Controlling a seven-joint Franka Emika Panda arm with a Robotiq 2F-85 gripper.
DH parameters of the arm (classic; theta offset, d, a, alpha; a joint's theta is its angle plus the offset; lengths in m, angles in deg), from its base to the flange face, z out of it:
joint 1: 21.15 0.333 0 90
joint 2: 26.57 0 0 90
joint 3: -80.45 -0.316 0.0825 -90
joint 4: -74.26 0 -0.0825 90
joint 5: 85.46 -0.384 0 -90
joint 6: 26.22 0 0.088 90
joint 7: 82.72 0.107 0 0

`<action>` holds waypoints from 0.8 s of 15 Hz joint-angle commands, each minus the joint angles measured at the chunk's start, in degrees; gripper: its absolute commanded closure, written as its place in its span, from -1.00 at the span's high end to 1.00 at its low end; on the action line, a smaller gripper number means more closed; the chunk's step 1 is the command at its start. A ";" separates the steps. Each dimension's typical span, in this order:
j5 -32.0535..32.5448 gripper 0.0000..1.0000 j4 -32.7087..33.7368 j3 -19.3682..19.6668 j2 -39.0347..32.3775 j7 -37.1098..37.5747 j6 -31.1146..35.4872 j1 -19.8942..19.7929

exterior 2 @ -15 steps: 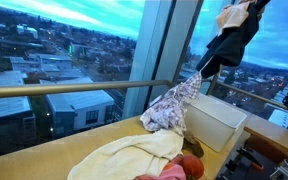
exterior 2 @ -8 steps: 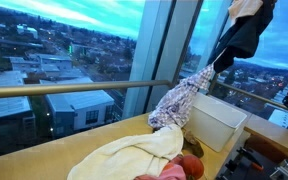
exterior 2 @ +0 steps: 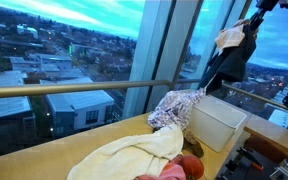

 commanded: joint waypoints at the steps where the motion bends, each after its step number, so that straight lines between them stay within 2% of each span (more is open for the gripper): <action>1: -0.72 -1.00 -9.52 -0.39 1.92 -1.13 2.25 0.15; 7: 0.65 -1.00 -22.29 -2.18 2.99 0.02 5.53 0.20; 10: 1.99 -1.00 -26.25 -3.09 3.26 0.35 8.23 0.91; 11: 2.44 -0.49 -26.84 -3.43 3.45 0.57 8.87 1.22; 12: 2.69 -0.46 -27.29 -3.73 3.66 0.77 9.45 1.46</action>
